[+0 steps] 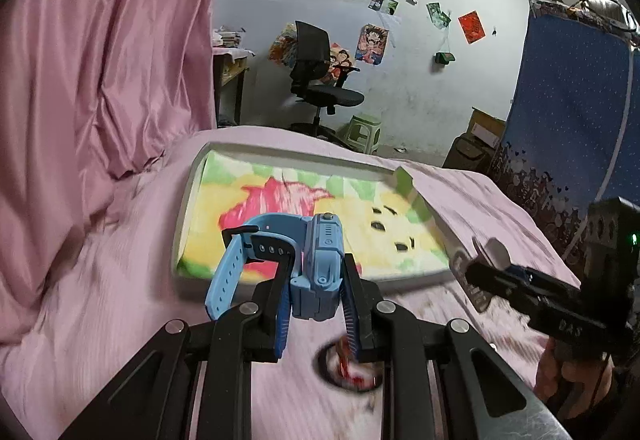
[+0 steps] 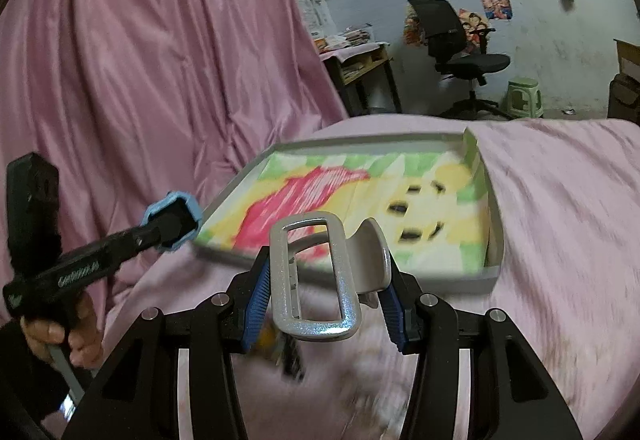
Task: Organize jewelry
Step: 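Carry the clip with the right tool into the tray while the left tool drops the watch there, then withdraw both tools from the tray toward the remaining items, then grasp the white keychain with the right tool while the left tool grasps the black hair tie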
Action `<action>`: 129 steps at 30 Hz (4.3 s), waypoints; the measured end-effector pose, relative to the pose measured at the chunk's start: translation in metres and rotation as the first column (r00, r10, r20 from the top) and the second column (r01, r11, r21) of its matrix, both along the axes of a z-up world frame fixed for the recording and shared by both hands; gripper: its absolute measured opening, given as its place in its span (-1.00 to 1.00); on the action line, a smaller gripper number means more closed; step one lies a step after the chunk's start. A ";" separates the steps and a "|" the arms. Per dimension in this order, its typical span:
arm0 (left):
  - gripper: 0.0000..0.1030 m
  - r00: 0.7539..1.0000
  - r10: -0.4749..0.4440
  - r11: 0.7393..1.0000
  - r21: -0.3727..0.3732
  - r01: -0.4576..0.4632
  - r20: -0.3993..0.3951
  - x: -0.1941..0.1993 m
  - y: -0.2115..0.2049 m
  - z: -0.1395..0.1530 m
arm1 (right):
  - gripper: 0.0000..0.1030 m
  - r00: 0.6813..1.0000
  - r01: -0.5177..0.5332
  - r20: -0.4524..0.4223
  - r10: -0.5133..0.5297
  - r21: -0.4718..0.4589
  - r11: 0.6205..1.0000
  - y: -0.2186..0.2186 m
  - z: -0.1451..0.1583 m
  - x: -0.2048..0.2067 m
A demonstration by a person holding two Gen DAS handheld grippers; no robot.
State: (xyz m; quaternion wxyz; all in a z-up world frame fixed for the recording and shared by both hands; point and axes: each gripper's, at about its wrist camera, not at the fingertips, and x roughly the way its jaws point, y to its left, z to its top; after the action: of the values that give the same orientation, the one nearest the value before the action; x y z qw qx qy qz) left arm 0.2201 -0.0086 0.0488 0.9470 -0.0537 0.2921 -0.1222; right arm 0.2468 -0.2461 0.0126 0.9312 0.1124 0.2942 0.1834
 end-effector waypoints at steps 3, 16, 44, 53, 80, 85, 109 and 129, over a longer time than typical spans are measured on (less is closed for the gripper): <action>-0.58 1.000 -0.014 1.000 0.002 0.014 -0.025 0.027 -0.005 0.001 | -0.13 1.000 0.014 0.005 -0.014 -0.032 0.999 0.007 0.002 0.031; -0.58 0.963 0.003 1.000 0.011 0.000 -0.270 0.106 -0.012 -0.041 | -0.13 0.989 0.012 -0.142 -0.035 -0.161 0.987 0.030 -0.040 0.087; 0.57 0.995 -0.007 0.993 0.115 -0.005 0.103 -0.018 -0.028 -0.013 | 0.69 0.974 0.162 0.181 -0.139 -0.120 0.979 -0.018 0.005 -0.056; 0.74 0.987 0.005 0.998 0.054 -0.014 0.162 -0.064 -0.020 -0.015 | 0.80 0.955 0.202 0.247 -0.162 -0.145 0.969 -0.022 0.010 -0.102; 0.93 0.992 -0.073 0.997 0.022 0.076 -0.107 -0.053 -0.012 -0.059 | 0.97 0.988 0.145 0.070 -0.134 -0.189 0.971 -0.030 -0.021 -0.108; 0.82 0.985 -0.089 0.996 -0.026 0.086 -0.147 -0.043 -0.010 -0.065 | 0.68 0.989 0.145 0.004 -0.147 -0.178 0.973 -0.036 -0.031 -0.099; -0.31 0.974 -0.077 0.986 -0.163 0.042 -0.214 -0.023 0.005 -0.083 | -0.62 0.979 0.083 -0.166 -0.119 -0.208 0.974 -0.027 -0.064 -0.077; -0.86 0.964 -0.154 0.976 -0.186 0.114 -0.216 -0.040 -0.010 -0.076 | -0.73 0.987 0.029 -0.151 -0.060 -0.200 0.979 -0.019 -0.061 -0.084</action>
State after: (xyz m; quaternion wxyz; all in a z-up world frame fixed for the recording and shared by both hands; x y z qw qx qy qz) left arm 0.1800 -0.0184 -0.0272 0.8884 -0.1292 0.3905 -0.2040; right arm 0.1629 -0.2651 -0.0486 0.9157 0.0404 0.3804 0.1232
